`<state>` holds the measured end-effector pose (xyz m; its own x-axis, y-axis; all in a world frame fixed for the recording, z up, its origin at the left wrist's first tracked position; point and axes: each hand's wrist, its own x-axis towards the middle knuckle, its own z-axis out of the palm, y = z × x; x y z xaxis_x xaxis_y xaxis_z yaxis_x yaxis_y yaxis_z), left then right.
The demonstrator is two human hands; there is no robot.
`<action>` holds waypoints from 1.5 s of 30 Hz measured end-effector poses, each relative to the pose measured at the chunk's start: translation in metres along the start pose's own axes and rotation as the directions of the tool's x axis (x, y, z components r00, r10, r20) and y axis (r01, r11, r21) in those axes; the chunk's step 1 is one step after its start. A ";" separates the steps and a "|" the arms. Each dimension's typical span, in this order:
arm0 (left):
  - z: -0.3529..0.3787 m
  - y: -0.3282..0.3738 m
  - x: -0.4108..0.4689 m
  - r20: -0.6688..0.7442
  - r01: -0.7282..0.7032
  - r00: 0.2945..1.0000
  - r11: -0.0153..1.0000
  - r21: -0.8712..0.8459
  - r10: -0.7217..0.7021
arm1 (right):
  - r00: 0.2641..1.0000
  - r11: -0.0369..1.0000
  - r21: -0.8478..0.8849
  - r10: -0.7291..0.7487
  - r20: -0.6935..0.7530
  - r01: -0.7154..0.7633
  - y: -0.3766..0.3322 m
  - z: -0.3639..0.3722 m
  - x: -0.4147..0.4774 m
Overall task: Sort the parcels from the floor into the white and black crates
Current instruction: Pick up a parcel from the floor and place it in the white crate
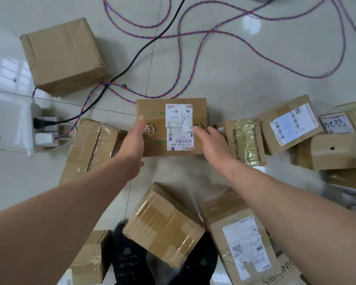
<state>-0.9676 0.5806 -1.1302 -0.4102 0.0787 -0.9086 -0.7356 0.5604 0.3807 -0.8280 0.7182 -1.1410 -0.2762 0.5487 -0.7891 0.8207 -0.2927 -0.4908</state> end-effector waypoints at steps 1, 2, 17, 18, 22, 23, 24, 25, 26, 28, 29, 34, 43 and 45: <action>0.000 0.003 -0.001 0.003 0.009 1.000 1.000 0.005 -0.009 | 1.000 0.999 0.035 0.004 -0.013 -0.004 0.002 0.001 -0.001; 0.000 0.006 -0.004 0.009 0.005 1.000 1.000 0.011 -0.005 | 0.999 0.998 0.054 0.012 -0.031 -0.010 0.003 0.002 -0.006; -0.030 0.116 -0.235 0.090 -0.175 0.983 0.967 0.184 0.161 | 0.977 0.926 0.373 0.021 -0.212 0.061 -0.084 -0.103 -0.202; -0.032 0.123 -0.258 0.099 -0.192 0.979 0.963 0.191 0.176 | 0.977 0.920 0.386 0.017 -0.214 0.068 -0.094 -0.117 -0.222; -0.038 0.151 -0.357 0.130 -0.250 0.966 0.944 0.218 0.225 | 0.967 0.885 0.450 -0.001 -0.256 0.120 -0.131 -0.172 -0.309; -0.039 0.157 -0.380 0.139 -0.260 0.962 0.938 0.227 0.233 | 0.964 0.876 0.466 0.006 -0.265 0.123 -0.136 -0.184 -0.329; -0.040 0.163 -0.402 0.145 -0.262 0.962 0.934 0.241 0.233 | 0.960 0.871 0.473 0.007 -0.279 0.131 -0.141 -0.196 -0.349; -0.040 0.168 -0.423 0.159 -0.264 0.960 0.931 0.254 0.229 | 0.955 0.865 0.479 -0.004 -0.297 0.152 -0.146 -0.207 -0.368; -0.040 0.171 -0.441 0.180 -0.268 0.957 0.925 0.269 0.226 | 0.952 0.856 0.491 -0.004 -0.306 0.161 -0.149 -0.217 -0.387; -0.038 0.177 -0.479 0.217 -0.297 0.946 0.909 0.292 0.239 | 0.947 0.839 0.516 0.003 -0.320 0.172 -0.153 -0.234 -0.420; -0.036 0.180 -0.498 0.244 -0.322 0.936 0.898 0.299 0.254 | 0.940 0.832 0.524 0.007 -0.341 0.184 -0.154 -0.243 -0.439; -0.022 0.181 -0.566 0.378 -0.416 0.880 0.850 0.323 0.287 | 0.885 0.812 0.536 0.055 -0.462 0.229 -0.149 -0.273 -0.517; 0.010 0.151 -0.651 0.556 -0.478 0.801 0.798 0.367 0.224 | 0.751 0.704 0.654 0.266 -0.604 0.276 -0.101 -0.295 -0.635; 0.019 0.137 -0.670 0.600 -0.497 0.774 0.782 0.377 0.202 | 0.712 0.692 0.659 0.300 -0.635 0.295 -0.088 -0.301 -0.661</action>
<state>-0.7836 0.6202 -0.4730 -0.1423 0.6691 -0.7294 -0.1681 0.7099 0.6840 -0.5672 0.6166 -0.4650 0.3672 0.7998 -0.4748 0.1566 -0.5563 -0.8161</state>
